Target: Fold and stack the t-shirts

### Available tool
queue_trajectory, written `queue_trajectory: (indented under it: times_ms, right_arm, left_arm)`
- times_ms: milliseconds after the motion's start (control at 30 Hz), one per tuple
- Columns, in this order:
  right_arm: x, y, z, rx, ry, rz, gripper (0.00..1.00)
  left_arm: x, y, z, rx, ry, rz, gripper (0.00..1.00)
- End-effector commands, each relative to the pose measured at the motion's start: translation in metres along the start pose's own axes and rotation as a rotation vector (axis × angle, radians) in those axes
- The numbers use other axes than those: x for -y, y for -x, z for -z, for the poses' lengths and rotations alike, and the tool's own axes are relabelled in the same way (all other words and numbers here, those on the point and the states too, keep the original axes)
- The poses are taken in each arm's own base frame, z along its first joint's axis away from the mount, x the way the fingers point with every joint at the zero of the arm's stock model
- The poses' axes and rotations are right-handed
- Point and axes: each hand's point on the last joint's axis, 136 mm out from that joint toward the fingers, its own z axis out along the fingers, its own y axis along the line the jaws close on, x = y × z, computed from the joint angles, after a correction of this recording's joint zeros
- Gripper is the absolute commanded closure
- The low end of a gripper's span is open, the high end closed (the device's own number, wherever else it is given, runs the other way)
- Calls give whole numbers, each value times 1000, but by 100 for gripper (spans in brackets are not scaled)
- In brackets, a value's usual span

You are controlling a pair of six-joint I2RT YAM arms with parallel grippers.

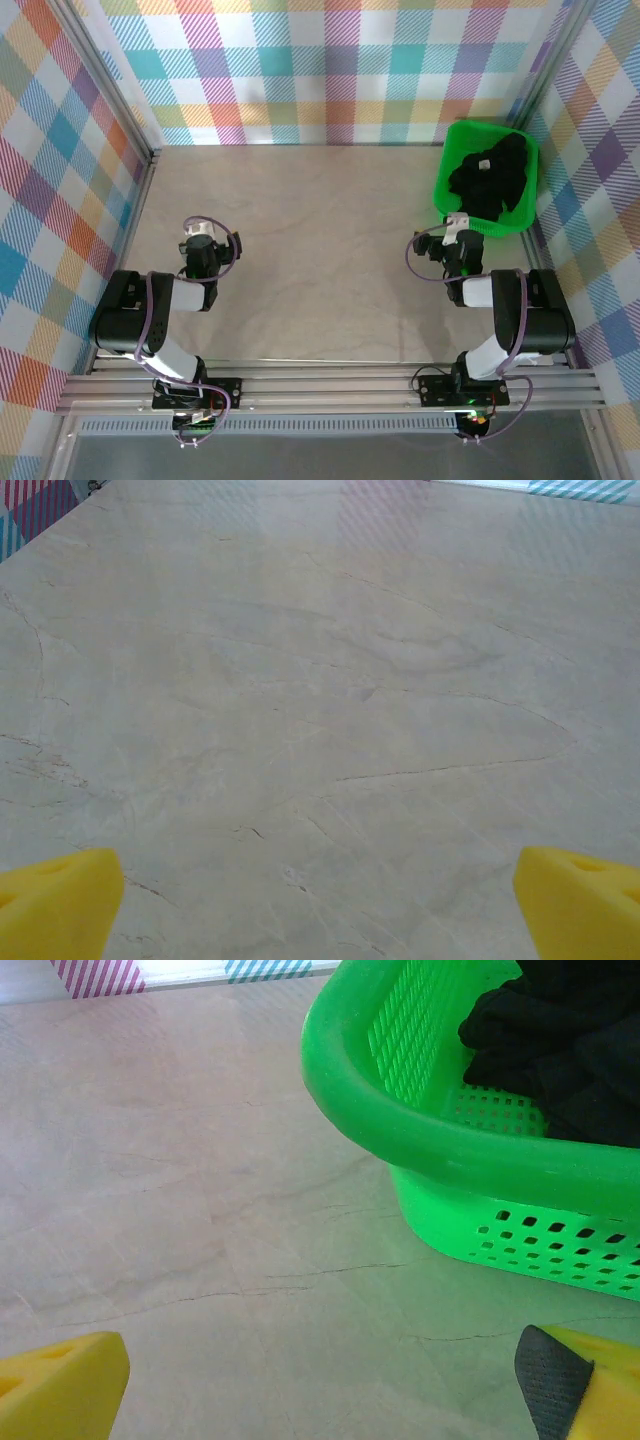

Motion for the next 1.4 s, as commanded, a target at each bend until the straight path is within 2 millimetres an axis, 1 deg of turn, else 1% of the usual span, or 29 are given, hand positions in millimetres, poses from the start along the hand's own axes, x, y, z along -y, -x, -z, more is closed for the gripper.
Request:
queue_trajectory:
  times_ms: [0,633,700,733,767,800,833,867,900,933,967,1000,1033,1067,1100,1133,1167,1200,1267,1300,1367]
  right_arm:
    - [-1,16,0,40,13,17,0]
    - [-1,15,1,45,13,16,0]
    - [-2,23,9,86,-1,24,0]
    - [-1,30,14,100,-34,34,0]
    - [-4,42,22,116,-70,62,0]
    - [-13,57,31,120,-92,102,0]
    - [-20,71,40,130,-105,106,0]
    - [-29,99,52,175,-97,66,0]
    - [-35,124,64,185,-92,-18,0]
    - [-39,137,71,124,-71,-109,0]
    - [-56,154,79,34,32,-161,0]
    - [-73,168,87,-43,121,-175,0]
    - [-79,178,87,-76,140,-208,0]
    - [-81,191,83,-82,169,-259,0]
    - [-76,202,77,-83,179,-309,0]
    - [-65,208,70,-87,132,-348,0]
    - [-45,214,61,-90,30,-394,2]
    - [-27,217,53,-98,-56,-440,6]
    - [1,220,37,-104,-161,-516,12]
    - [14,222,28,-103,-209,-539,14]
    - [38,222,10,-108,-298,-561,12]
  left_arm:
    - [2,8,0,21,3,-15,0]
    - [2,8,1,25,1,-14,0]
    - [2,15,6,42,-5,-12,0]
    - [5,24,12,54,-17,-22,0]
    - [8,34,22,70,-1,-45,0]
    - [12,49,34,101,29,-75,0]
    - [18,65,47,151,30,-89,0]
    - [29,85,61,222,7,-104,0]
    - [40,112,78,288,-9,-116,0]
    - [47,133,89,297,-25,-115,0]
    - [55,154,99,250,-54,-98,0]
    - [54,171,106,169,-45,-23,0]
    - [45,184,113,92,2,87,0]
    - [29,196,118,39,107,215,0]
    - [31,204,111,2,78,294,0]
    - [44,212,102,-41,-28,347,0]
    - [58,222,97,-83,-119,413,0]
    - [73,231,92,-115,-176,434,0]
    - [114,250,91,-153,-322,432,7]
    - [136,255,93,-179,-392,417,8]
    - [175,265,104,-207,-487,369,8]
